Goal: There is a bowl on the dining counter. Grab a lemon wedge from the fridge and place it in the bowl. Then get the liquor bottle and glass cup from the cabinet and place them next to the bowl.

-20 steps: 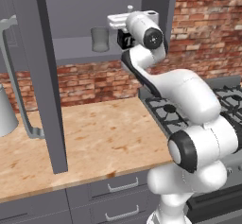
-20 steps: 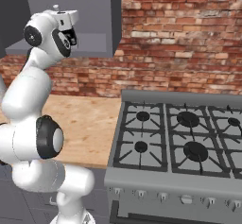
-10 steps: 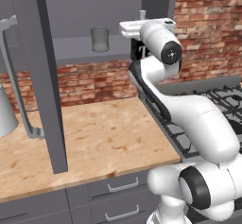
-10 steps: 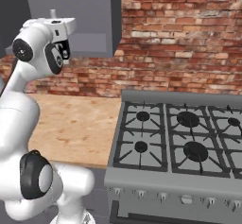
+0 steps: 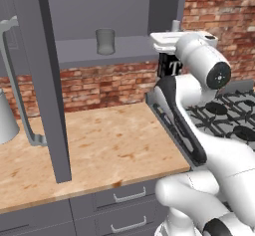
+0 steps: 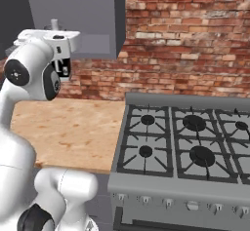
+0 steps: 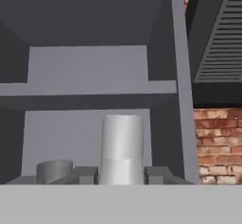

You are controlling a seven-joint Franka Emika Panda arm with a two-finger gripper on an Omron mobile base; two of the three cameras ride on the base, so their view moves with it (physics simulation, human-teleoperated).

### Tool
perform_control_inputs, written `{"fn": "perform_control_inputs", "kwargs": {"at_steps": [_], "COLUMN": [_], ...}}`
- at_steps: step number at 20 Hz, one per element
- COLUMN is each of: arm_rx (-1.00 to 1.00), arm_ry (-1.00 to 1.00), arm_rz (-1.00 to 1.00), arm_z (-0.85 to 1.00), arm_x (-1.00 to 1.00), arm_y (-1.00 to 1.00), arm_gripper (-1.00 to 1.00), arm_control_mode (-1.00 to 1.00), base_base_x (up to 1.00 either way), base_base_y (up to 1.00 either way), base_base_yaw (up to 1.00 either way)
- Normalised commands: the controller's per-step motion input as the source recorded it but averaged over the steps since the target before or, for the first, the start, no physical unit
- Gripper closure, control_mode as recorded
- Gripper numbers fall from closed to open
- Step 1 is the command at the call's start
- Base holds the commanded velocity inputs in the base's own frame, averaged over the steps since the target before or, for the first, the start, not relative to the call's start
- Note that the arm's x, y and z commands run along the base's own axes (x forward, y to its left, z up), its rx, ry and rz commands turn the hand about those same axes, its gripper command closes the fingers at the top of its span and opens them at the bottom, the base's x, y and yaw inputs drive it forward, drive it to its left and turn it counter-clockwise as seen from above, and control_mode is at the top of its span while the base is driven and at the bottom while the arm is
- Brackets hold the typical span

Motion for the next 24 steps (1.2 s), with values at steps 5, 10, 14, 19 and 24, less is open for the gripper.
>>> {"fn": "perform_control_inputs", "kwargs": {"at_steps": [5,10,14,19,24], "arm_rx": [0.07,0.04,0.00,0.00,0.00], "arm_ry": [0.18,0.24,0.23,0.06,0.00], "arm_rz": [0.00,0.00,0.00,0.00,0.00], "arm_z": [0.03,0.00,-0.20,-0.13,0.00], "arm_x": [-0.84,-0.73,-0.64,-0.16,0.00], "arm_y": [-0.22,-0.20,-0.21,-0.07,0.00], "arm_gripper": [1.00,1.00,1.00,1.00,1.00], "arm_control_mode": [-1.00,-1.00,-1.00,-1.00,-1.00], "base_base_x": [0.00,0.00,0.00,0.00,0.00], "base_base_y": [0.00,0.00,0.00,0.00,0.00], "base_base_yaw": [0.00,0.00,0.00,0.00,0.00]}}
